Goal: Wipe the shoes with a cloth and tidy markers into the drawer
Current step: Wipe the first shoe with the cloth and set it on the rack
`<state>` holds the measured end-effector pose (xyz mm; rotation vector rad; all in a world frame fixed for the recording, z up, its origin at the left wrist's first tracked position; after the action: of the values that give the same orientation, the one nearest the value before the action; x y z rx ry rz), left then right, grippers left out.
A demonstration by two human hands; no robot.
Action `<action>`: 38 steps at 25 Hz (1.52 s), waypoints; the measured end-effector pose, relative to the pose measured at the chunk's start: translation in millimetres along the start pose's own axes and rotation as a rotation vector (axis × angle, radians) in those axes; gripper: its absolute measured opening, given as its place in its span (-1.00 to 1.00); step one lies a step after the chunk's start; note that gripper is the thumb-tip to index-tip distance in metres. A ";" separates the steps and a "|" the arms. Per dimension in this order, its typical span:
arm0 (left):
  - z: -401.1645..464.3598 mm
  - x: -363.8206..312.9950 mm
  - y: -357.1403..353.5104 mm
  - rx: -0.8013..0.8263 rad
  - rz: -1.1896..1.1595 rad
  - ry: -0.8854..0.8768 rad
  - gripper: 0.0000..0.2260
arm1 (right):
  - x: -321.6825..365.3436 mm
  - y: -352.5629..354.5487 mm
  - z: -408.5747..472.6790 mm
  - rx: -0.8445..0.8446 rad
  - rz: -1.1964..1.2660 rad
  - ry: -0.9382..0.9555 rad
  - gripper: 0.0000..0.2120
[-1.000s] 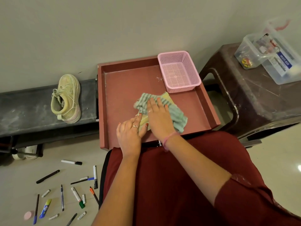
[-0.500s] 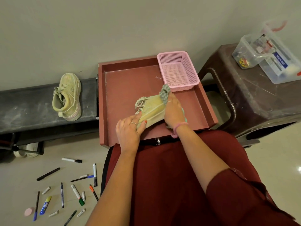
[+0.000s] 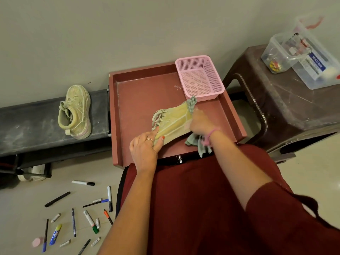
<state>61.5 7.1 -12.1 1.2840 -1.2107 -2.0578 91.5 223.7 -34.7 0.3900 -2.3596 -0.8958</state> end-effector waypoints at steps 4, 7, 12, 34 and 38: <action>1.8 -0.4 -1.3 0.012 0.022 0.018 -0.67 | 32.4 -61.0 -63.7 -0.366 -0.406 0.080 -0.37; 3.5 4.7 0.0 0.016 -0.003 0.047 -0.73 | 47.9 -95.8 -99.1 -0.390 -0.402 0.188 -0.43; 1.3 8.6 -1.0 0.013 -0.027 0.046 -0.74 | 38.3 -82.3 -107.5 -0.110 -0.022 0.322 -0.25; 1.2 9.6 0.3 0.034 -0.078 -0.026 -0.64 | -26.2 19.4 -4.0 0.258 0.347 -0.026 -0.61; 3.4 12.1 -0.4 0.028 -0.076 0.001 -0.65 | -3.6 16.2 -5.3 0.240 0.284 0.035 -0.61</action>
<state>52.8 0.2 -17.8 1.3632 -1.2115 -2.1000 96.5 234.5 -21.9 0.1544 -2.4180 -0.4737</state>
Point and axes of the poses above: each hand's wrist, its own z-axis towards the middle knuckle, its own y-axis out of the back of the hand, x = y × z, the point moved 8 cm from there along z, towards the middle knuckle, and after that the axes turned 8 degrees about -y, right-handed, at the moved point
